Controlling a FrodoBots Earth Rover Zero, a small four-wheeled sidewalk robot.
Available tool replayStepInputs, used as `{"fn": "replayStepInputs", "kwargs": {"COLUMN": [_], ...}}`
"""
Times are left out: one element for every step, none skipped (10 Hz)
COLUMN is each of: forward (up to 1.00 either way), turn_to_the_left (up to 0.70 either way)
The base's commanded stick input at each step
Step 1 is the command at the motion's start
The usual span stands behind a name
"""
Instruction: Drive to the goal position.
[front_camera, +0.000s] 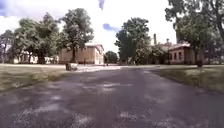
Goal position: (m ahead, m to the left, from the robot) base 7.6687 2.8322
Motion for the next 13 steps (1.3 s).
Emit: {"fn": "replayStepInputs", "kwargs": {"forward": [0.70,0.70,0.70,0.70,0.70,0.70,0.70,0.70,0.70,0.70,0.70,0.70,0.70], "turn_to_the_left": [0.00,0.00,0.00,0.00,0.00,0.00,0.00,0.00,0.00,0.00,0.00,0.00,-0.05]}}
